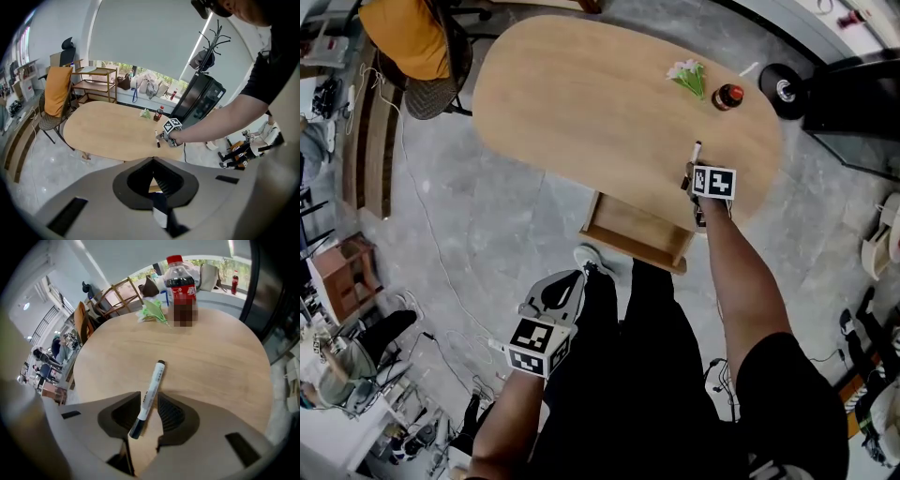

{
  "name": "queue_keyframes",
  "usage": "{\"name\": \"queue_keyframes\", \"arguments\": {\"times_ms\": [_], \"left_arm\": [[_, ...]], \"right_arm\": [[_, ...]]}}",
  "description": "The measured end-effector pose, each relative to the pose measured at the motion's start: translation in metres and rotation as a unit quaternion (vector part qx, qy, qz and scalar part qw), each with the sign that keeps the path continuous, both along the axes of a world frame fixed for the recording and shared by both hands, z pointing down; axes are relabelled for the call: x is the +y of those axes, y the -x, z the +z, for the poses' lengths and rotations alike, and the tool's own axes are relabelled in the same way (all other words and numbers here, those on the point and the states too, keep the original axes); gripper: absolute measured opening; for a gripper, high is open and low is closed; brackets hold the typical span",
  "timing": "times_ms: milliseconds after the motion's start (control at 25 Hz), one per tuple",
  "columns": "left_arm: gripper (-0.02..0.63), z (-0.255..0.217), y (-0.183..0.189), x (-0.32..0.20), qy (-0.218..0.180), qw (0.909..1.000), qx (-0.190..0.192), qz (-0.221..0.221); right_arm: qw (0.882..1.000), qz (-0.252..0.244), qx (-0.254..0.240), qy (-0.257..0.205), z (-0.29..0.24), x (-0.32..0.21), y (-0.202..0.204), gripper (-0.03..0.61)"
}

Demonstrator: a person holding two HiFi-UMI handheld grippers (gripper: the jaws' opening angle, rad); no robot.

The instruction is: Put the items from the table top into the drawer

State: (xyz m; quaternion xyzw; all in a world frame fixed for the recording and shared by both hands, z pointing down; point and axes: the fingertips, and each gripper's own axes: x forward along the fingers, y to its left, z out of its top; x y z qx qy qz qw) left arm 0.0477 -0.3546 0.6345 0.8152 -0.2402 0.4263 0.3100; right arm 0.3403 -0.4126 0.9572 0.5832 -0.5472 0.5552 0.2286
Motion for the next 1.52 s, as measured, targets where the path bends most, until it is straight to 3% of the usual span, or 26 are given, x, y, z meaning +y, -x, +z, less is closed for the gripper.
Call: {"name": "queue_keyframes", "arguments": {"times_ms": [160, 480, 920, 1280, 1400, 1520], "left_arm": [[0.002, 0.004, 0.003, -0.006, 0.002, 1.0000, -0.001, 0.000], [0.002, 0.002, -0.005, -0.019, -0.005, 0.9998, 0.006, 0.018], [0.002, -0.008, -0.002, -0.015, -0.014, 0.9970, 0.041, 0.064], [0.002, -0.017, 0.025, -0.006, -0.019, 0.9895, 0.088, 0.113], [0.002, -0.012, 0.051, 0.001, -0.015, 0.9880, 0.087, 0.126], [0.002, -0.001, 0.075, 0.010, -0.002, 0.9880, 0.079, 0.132]], "right_arm": [[0.999, 0.028, -0.010, 0.020, 0.011, 0.004, 0.002, 0.101], [0.999, 0.032, -0.008, 0.030, 0.009, 0.008, -0.001, 0.061], [0.999, 0.029, -0.003, -0.036, -0.052, 0.027, 0.010, 0.061], [0.995, 0.021, 0.022, -0.094, -0.143, 0.080, 0.078, 0.061], [0.996, -0.008, 0.035, -0.080, -0.142, 0.108, 0.124, 0.060], [0.996, -0.072, 0.040, -0.038, -0.119, 0.138, 0.176, 0.061]]}}
